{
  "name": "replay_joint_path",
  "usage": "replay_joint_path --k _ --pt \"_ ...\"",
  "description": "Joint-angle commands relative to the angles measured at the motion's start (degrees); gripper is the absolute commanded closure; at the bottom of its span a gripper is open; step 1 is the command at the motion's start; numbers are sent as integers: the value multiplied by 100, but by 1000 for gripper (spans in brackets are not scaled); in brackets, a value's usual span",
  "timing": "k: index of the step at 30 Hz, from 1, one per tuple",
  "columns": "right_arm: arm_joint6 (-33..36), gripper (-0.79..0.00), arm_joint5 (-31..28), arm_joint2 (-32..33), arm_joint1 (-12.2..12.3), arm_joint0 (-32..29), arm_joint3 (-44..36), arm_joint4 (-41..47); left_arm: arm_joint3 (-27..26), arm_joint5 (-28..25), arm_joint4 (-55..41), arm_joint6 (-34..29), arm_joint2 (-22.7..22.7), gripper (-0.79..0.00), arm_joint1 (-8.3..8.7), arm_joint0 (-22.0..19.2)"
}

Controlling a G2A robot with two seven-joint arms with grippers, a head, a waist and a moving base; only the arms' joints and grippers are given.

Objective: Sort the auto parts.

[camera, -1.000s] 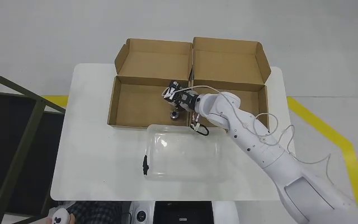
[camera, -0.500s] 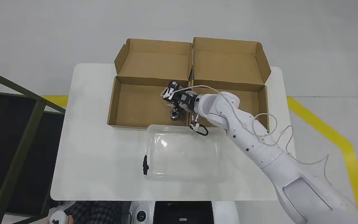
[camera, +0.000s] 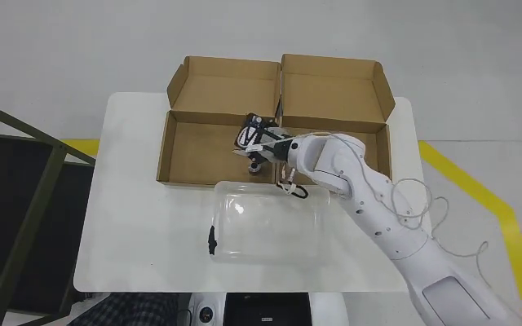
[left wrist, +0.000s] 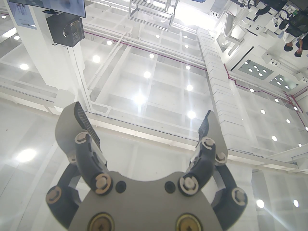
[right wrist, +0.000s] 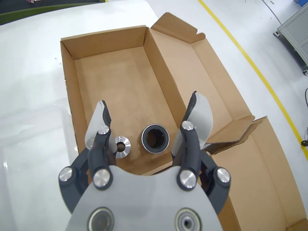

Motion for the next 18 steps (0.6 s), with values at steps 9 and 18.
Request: replay_joint_path --k 9,18 --pt "-233 -727 -350 1054 298 -1097 -1281 -81 0 0 0 0 0 -785 0 0" --pt "-787 -782 -674 2303 565 -2263 -1889 -375 0 0 0 0 0 -785 0 0"
